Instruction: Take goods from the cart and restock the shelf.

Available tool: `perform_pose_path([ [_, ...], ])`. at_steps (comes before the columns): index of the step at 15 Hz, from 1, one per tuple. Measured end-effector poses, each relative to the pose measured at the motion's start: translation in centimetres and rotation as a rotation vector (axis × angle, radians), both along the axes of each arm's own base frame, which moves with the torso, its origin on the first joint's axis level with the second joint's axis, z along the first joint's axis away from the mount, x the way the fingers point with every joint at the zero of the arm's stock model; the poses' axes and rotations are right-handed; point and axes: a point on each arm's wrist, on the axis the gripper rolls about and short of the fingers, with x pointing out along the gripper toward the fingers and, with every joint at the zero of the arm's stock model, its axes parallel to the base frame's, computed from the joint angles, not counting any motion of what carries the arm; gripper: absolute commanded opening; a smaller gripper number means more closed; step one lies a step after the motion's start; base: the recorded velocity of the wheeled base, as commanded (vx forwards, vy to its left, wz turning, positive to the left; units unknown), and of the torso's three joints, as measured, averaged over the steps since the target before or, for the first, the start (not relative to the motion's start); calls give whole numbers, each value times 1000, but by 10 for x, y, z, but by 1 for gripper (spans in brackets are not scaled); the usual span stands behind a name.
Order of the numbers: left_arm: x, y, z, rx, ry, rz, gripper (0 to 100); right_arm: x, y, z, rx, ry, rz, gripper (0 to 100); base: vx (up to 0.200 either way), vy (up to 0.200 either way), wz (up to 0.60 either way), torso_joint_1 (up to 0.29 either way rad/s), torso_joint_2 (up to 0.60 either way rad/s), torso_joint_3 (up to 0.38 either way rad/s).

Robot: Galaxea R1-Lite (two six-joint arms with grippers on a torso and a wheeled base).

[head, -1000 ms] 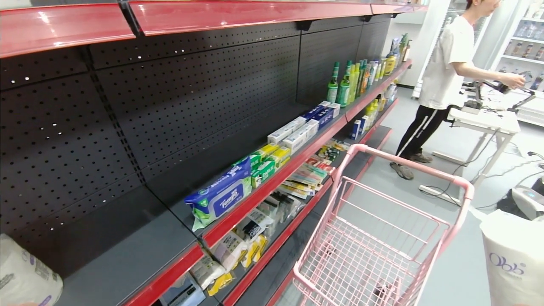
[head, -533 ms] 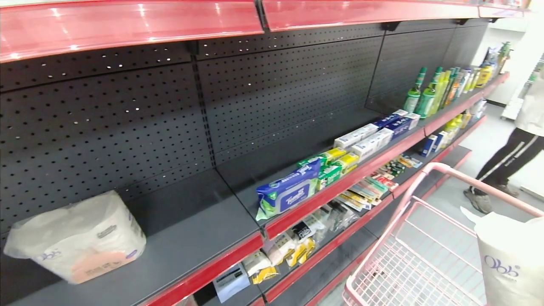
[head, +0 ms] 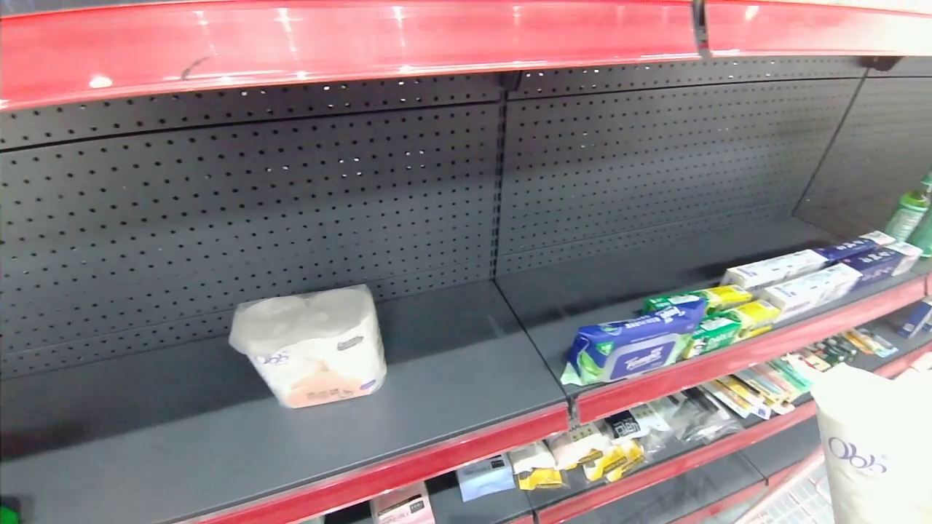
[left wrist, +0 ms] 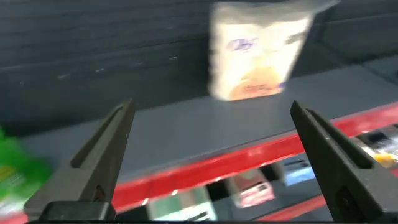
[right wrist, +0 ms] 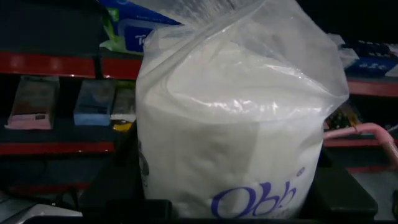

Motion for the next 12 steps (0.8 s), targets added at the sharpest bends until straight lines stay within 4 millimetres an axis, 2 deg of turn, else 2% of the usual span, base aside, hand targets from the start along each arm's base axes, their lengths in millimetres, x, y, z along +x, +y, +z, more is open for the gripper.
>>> perform_pose_path([
  [3,0,0,0,0,0,0,100,0,0,1,1,-5,0,0,0,0,600,2,-1,4],
  [8,0,0,0,0,1,0,100,-6,-1,6,-4,-57,-2,0,0,0,0,0,0,0],
  [12,0,0,0,2,0,-1,100,-23,-5,4,18,-143,13,0,0,0,0,0,0,0],
])
